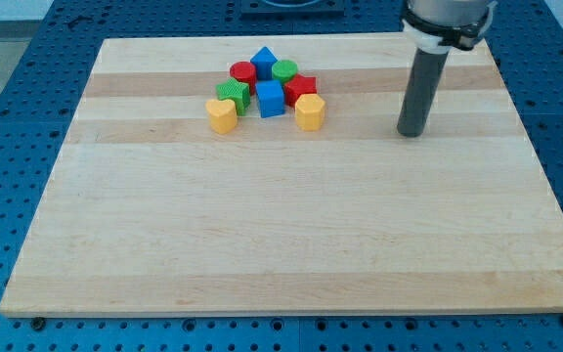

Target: Move your arm to the top center of the board

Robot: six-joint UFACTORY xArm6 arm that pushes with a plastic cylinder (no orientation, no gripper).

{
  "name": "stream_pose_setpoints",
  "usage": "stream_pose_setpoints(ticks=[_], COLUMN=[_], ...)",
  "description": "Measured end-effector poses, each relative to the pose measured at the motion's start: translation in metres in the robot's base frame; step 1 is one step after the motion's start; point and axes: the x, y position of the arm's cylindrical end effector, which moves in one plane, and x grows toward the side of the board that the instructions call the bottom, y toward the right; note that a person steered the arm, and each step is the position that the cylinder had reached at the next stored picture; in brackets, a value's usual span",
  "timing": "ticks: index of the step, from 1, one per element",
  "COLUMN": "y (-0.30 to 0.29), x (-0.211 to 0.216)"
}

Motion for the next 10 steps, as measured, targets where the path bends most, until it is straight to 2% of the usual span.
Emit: stream_pose_setpoints(ticks=[2,3,5,8,10], y=[0.005,0.005,0.004,-0.019,-0.063], x=[-0.009,-0.047,-0.058,-0.11,-0.171])
